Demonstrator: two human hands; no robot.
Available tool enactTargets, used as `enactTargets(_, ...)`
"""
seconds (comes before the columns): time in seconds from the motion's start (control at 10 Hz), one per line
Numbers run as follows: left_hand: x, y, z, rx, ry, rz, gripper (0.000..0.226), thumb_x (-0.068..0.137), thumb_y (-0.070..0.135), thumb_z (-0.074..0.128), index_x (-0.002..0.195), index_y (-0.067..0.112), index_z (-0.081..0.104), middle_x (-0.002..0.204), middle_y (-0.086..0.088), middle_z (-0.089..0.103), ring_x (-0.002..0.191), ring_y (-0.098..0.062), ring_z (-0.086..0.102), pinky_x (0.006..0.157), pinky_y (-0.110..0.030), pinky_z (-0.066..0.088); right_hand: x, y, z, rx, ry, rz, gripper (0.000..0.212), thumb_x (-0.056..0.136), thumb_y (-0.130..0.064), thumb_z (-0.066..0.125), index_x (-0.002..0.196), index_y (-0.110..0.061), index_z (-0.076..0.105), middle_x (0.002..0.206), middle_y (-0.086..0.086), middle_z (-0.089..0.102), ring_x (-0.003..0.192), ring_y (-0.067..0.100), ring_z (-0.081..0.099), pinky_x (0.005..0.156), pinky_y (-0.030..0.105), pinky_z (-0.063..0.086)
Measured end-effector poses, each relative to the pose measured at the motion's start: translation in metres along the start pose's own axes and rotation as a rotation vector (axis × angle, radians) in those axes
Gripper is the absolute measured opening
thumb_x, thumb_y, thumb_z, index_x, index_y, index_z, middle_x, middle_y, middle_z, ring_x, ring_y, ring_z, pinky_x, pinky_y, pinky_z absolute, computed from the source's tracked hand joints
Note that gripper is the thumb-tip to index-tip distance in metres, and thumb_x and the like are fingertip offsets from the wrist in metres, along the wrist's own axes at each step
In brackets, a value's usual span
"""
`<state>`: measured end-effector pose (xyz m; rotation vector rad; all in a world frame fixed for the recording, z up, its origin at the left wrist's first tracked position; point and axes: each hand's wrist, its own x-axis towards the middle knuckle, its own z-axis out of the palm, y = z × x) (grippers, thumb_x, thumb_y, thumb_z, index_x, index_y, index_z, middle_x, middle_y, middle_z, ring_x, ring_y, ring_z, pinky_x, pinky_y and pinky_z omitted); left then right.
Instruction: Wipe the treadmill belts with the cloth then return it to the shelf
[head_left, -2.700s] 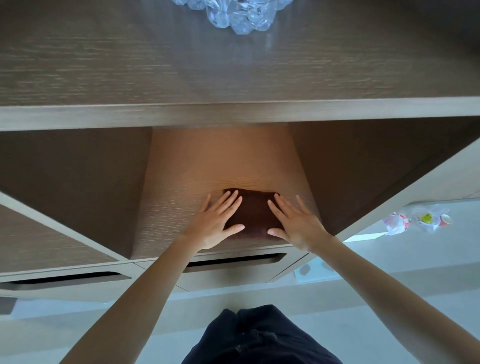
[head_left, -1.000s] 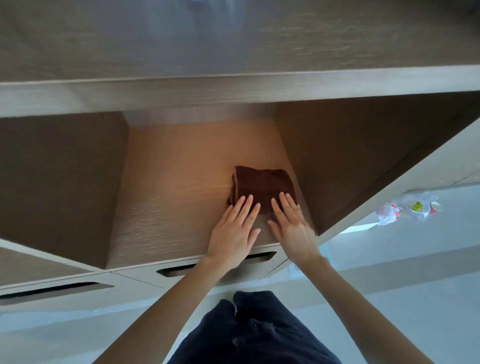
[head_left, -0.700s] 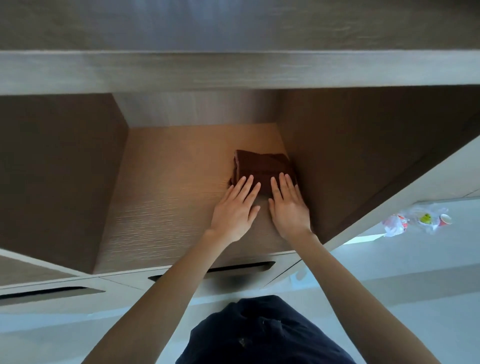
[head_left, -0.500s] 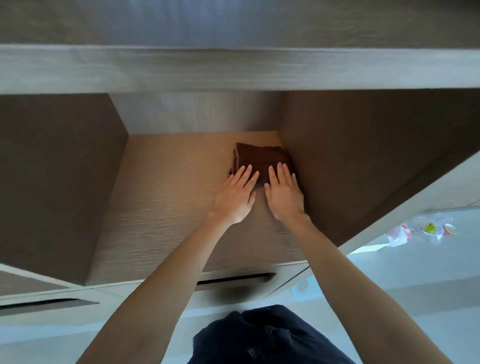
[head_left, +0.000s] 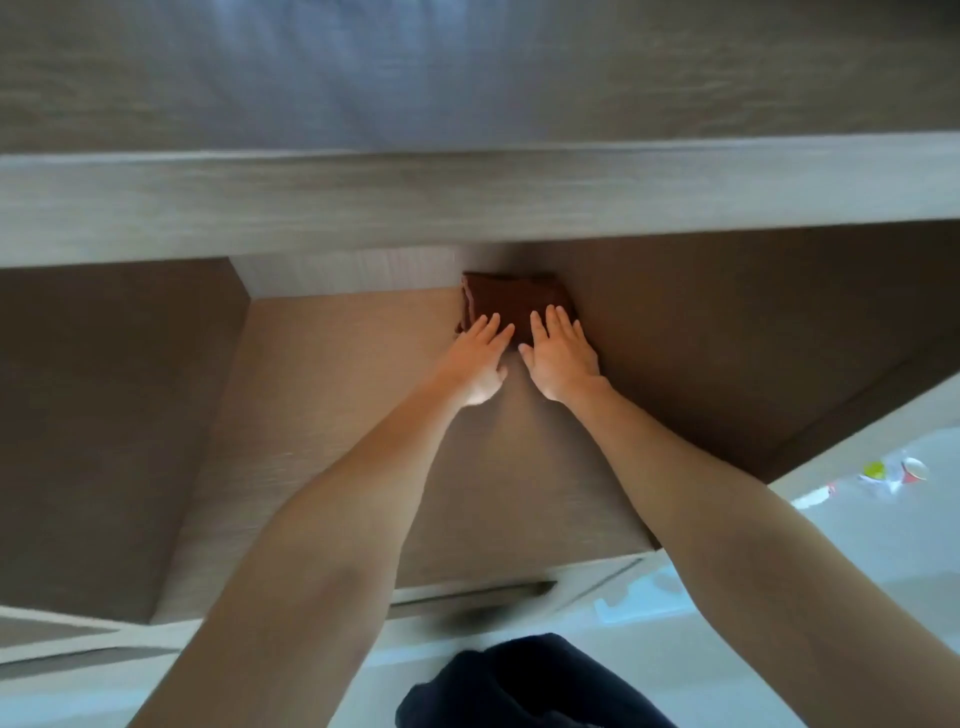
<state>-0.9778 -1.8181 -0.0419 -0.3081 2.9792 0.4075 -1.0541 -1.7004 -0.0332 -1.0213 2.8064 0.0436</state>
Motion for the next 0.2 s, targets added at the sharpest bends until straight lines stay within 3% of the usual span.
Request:
enactTargets(0.1,-0.013,0.001,-0.012,0.001,0.039,0.045,0.057,0.098,0.021,0.043,0.149,0.014,0.019,0.158,-0.008,0.007,0.145,-0.022,0.005,0.116,-0.035,0.009,-0.015,-0.002,-0.006,0.011,0.006,-0.036,0.058,0.103,-0.033,0.028,0.151,-0.009,0.005,0.159,0.015,0.002,0.147,0.027,-0.001,0.12,0.042,0.004)
enactTargets(0.2,-0.039,-0.001,-0.018,-0.002,0.197,0.054,0.059,0.094,0.018,0.049,0.148,0.015,0.024,0.158,-0.007,0.013,0.145,-0.022,0.011,0.115,-0.034,0.014,-0.03,-0.002,-0.017,0.047,0.08,-0.077,0.064,0.1,-0.025,0.04,0.152,-0.012,0.005,0.159,0.014,0.003,0.147,0.027,0.002,0.119,0.044,0.008)
